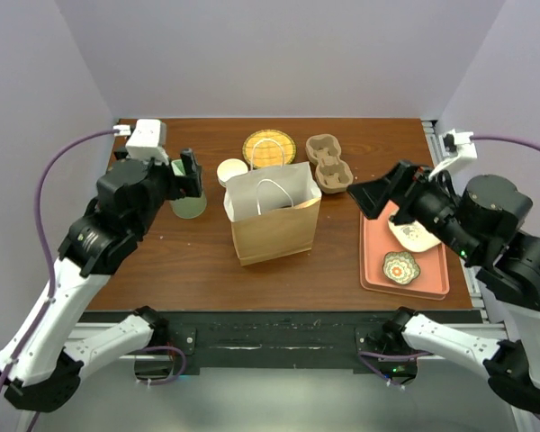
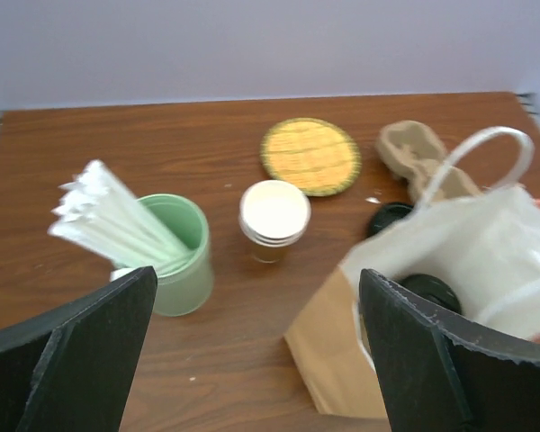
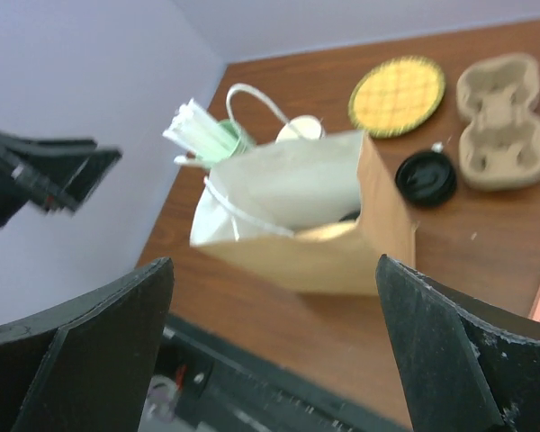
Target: Pack the takeout coffee
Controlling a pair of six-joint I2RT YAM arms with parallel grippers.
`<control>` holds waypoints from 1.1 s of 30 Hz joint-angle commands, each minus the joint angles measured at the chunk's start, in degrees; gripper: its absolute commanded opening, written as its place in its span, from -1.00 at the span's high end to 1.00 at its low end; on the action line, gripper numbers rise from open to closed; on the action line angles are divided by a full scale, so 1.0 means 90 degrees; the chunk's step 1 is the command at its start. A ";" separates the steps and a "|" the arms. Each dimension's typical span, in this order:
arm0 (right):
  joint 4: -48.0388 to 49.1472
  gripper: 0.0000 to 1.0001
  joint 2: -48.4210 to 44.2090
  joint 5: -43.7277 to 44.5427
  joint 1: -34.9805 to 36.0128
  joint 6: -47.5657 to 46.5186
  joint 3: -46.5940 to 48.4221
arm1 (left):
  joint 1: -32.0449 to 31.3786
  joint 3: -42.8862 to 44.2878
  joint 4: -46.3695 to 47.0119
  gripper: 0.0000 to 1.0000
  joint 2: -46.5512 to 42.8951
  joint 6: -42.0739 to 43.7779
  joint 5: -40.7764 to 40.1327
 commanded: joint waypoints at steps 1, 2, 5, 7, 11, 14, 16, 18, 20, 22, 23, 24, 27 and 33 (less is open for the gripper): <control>-0.0418 -0.97 -0.0011 -0.0943 -0.0016 0.0985 -0.0318 | 0.0048 0.0661 -0.1209 -1.00 0.1231 -0.0132 -0.1836; -0.0438 -0.97 -0.0002 -0.1149 -0.0016 0.0966 -0.0299 | 0.0058 0.0982 -0.1366 -1.00 0.1438 -0.0064 -0.1983; -0.0447 -0.97 -0.0050 -0.1707 -0.0015 0.0712 -0.0367 | 0.0203 0.1345 -0.1698 -0.95 0.1996 -0.0286 -0.2617; -0.0633 -0.97 -0.0157 -0.1523 -0.0016 0.0576 -0.0338 | 0.0593 0.1570 -0.2186 -0.89 0.2308 -0.0599 -0.2474; -0.0721 -0.97 -0.0216 -0.1492 -0.0006 0.0195 -0.0162 | 0.1258 0.1436 -0.2374 -0.75 0.2417 -0.1165 -0.1850; -0.0887 -0.97 -0.0032 -0.1405 -0.0006 -0.0128 0.0091 | 0.1619 0.1065 -0.2081 -0.73 0.2397 -0.1488 -0.1381; -0.0965 -0.97 0.0037 -0.1346 -0.0016 -0.0216 0.0268 | 0.1883 0.0801 -0.1779 -0.67 0.2436 -0.1596 -0.0970; -0.0858 -0.97 0.0047 -0.1365 -0.0015 -0.0245 0.0239 | 0.1903 0.0634 -0.1466 -0.50 0.2456 -0.1694 -0.0754; -0.0770 -0.97 0.0048 -0.1433 -0.0006 -0.0323 0.0190 | 0.1932 0.0439 -0.1261 -0.37 0.2476 -0.1850 -0.0783; -0.0760 -0.97 0.0067 -0.1463 -0.0015 -0.0382 0.0151 | 0.2011 0.0341 -0.1134 -0.29 0.2515 -0.1880 -0.0734; -0.0779 -0.97 0.0067 -0.1453 -0.0006 -0.0392 0.0131 | 0.2049 0.0312 -0.0978 -0.23 0.2515 -0.1861 -0.0628; -0.0799 -0.97 0.0077 -0.1444 -0.0006 -0.0402 0.0121 | 0.2060 0.0273 -0.0899 -0.21 0.2524 -0.1851 -0.0588; -0.0780 -0.97 0.0086 -0.1424 -0.0016 -0.0441 0.0150 | 0.2138 0.0155 -0.0811 -0.14 0.2660 -0.1870 -0.0558; -0.0838 -0.97 0.0087 -0.1356 -0.0006 -0.0490 0.0122 | 0.2157 -0.0138 -0.0508 0.08 0.2827 -0.1656 -0.0646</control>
